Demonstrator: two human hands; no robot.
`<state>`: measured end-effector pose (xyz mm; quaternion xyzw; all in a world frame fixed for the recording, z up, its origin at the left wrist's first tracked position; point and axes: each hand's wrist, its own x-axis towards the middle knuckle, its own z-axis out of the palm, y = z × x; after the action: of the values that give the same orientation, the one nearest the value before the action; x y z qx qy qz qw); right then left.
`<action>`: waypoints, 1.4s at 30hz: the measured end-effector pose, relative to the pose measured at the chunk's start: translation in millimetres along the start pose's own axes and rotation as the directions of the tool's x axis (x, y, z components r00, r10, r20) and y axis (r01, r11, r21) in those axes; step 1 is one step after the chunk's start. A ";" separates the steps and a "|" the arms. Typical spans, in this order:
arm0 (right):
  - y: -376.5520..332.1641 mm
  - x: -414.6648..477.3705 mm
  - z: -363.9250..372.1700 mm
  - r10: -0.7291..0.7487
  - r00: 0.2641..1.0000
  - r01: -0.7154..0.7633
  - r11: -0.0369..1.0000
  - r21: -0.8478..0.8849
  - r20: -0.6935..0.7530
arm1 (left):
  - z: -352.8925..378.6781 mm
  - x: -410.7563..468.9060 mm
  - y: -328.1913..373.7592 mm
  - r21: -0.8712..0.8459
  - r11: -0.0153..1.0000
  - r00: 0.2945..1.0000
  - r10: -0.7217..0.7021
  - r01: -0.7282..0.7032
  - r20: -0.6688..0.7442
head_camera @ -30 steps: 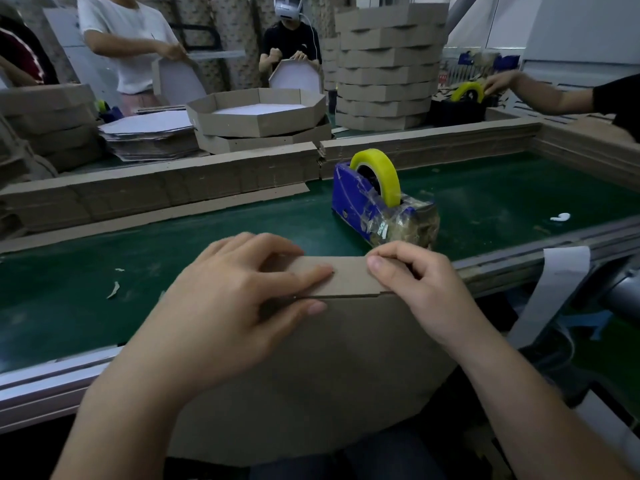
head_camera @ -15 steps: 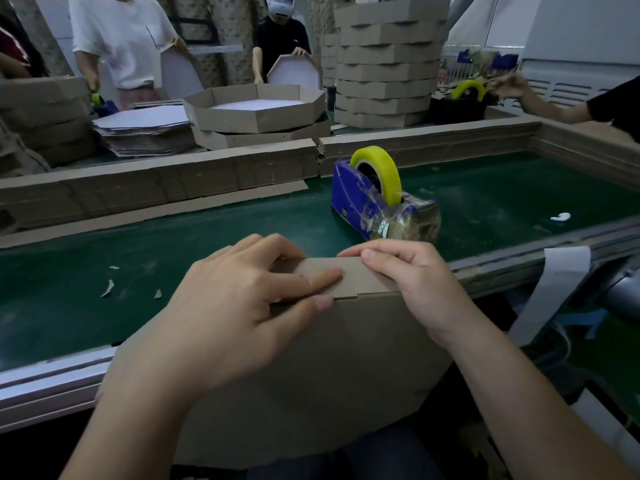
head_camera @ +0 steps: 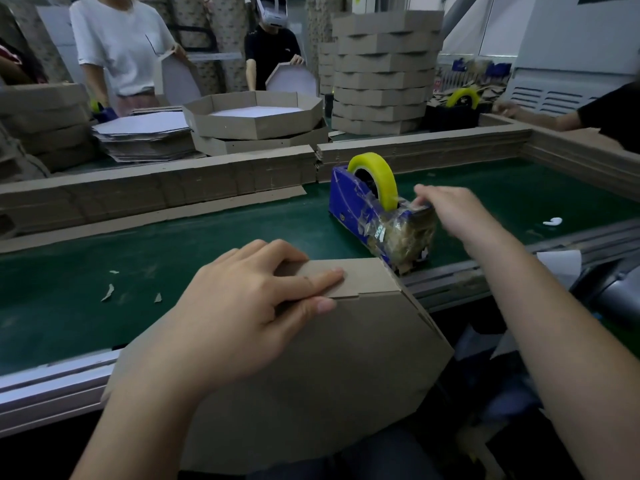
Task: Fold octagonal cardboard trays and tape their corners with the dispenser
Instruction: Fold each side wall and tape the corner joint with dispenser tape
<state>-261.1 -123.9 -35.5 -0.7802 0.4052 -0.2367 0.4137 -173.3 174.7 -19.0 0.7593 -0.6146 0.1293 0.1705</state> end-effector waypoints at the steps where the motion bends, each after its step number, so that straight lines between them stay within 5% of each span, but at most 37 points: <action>1: 0.6 0.8 -0.2 0.047 0.997 -0.051 0.997 0.054 0.066 | 0.0 0.1 0.1 0.003 1.000 1.000 -0.002 0.002 0.000; 8: -2.0 -1.4 -5.9 0.198 0.966 -0.255 0.849 0.462 0.169 | 0.0 0.9 0.0 0.023 1.000 1.000 0.001 0.000 -0.011; 15: -13.9 -1.7 -9.4 0.291 0.932 -0.361 0.761 0.539 0.214 | 1.7 1.9 -0.4 0.018 1.000 1.000 0.001 0.000 -0.012; 24: 7.2 -12.6 9.4 0.207 0.978 -0.135 0.542 0.829 0.024 | 3.9 5.9 1.2 0.024 1.000 1.000 -0.006 0.006 -0.016; 33: 20.9 -17.9 22.4 0.215 0.972 0.011 0.356 0.935 -0.093 | 3.8 7.5 3.7 0.036 0.999 1.000 -0.005 0.006 -0.015; 39: 29.6 -21.3 31.6 0.171 0.966 0.112 0.395 0.912 -0.193 | 3.5 8.1 4.3 0.033 0.999 1.000 -0.004 0.005 -0.017; 42: 42.3 -24.9 33.6 0.119 0.957 0.137 0.621 0.771 -0.266 | 4.2 7.8 3.9 0.038 0.999 1.000 0.003 -0.002 -0.023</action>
<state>-269.8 -102.0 -90.1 -0.4804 0.3136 -0.5034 0.6461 -175.5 165.2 -19.3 0.7600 -0.6111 0.1498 0.1631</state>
